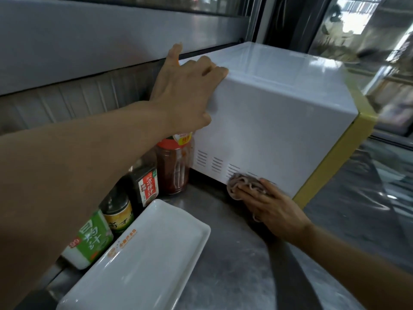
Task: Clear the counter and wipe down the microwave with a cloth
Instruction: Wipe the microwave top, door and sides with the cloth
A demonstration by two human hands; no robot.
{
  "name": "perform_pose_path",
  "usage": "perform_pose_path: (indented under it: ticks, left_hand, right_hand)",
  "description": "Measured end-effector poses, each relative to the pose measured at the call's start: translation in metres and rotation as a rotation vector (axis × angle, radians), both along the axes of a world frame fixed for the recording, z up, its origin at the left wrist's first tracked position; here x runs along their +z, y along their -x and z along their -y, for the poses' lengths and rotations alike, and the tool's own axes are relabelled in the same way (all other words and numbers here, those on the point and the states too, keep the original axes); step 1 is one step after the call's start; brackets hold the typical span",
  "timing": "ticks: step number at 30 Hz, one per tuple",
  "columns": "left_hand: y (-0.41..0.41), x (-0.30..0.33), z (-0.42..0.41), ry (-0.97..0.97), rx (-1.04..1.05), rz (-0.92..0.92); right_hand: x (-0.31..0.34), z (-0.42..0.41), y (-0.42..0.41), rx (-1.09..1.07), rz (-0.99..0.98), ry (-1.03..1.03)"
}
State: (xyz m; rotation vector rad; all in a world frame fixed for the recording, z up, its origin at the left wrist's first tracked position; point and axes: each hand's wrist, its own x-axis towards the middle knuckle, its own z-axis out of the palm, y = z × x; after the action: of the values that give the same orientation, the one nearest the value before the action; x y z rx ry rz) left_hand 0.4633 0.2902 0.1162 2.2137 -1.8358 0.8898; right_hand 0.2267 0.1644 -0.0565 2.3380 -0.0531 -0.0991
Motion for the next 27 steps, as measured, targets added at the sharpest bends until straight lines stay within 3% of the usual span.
perform_pose_path:
  ticks: [2,7,17,24,27]
  left_hand:
    - [0.002,0.0,0.0,0.001,0.004,-0.009]
    - [0.006,0.002,0.0,-0.004,0.015,-0.019]
    - [0.011,-0.001,0.0,0.001,0.044,0.017]
    - [0.02,0.005,-0.001,-0.084,0.104,0.028]
    - [0.023,0.008,-0.003,-0.157,0.147,0.048]
  right_hand:
    - [0.001,0.004,0.025,0.019,0.025,-0.074]
    - [-0.003,0.018,0.073,0.01,0.053,0.006]
    - [-0.005,-0.002,-0.014,-0.002,0.027,0.043]
    - [0.003,0.015,0.073,-0.007,0.023,-0.06]
    - [0.01,0.02,0.085,0.04,0.138,-0.067]
